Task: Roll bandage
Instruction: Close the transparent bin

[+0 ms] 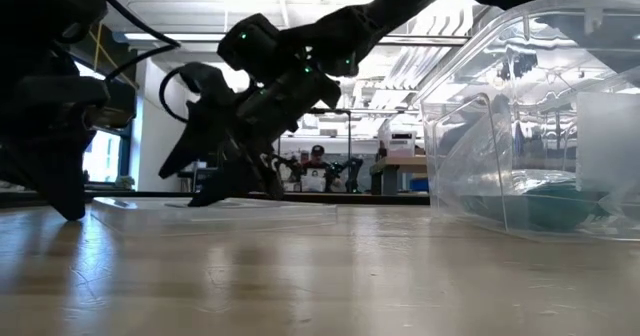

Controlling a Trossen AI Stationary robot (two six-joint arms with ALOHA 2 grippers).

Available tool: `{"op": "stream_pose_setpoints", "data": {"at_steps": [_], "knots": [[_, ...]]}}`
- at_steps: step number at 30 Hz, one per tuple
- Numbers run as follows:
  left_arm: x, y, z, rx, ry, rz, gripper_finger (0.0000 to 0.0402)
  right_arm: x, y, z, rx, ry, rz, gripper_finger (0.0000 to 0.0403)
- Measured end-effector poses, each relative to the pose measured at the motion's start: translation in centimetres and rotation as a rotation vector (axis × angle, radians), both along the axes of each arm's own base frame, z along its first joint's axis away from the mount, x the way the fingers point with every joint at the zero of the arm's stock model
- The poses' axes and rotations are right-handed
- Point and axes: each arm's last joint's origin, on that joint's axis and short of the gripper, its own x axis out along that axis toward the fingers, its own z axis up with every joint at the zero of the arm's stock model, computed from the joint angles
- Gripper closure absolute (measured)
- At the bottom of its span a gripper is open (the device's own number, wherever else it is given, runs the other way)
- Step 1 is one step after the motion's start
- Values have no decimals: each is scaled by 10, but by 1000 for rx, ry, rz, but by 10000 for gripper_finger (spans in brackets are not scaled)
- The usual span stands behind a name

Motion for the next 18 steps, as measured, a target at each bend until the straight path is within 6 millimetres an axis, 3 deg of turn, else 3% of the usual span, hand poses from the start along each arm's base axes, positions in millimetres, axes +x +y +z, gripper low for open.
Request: {"op": "stream_pose_setpoints", "data": {"at_steps": [8,14,18], "knots": [[3,0,-2,63,-18,-63,401,4,15,-10,-11,-10,21,162],[5,-1,-8,99,4,-86,402,8,27,-28,57,-13,29,162],[5,-1,-9,110,4,-101,401,10,30,-27,82,-39,47,162]]}}
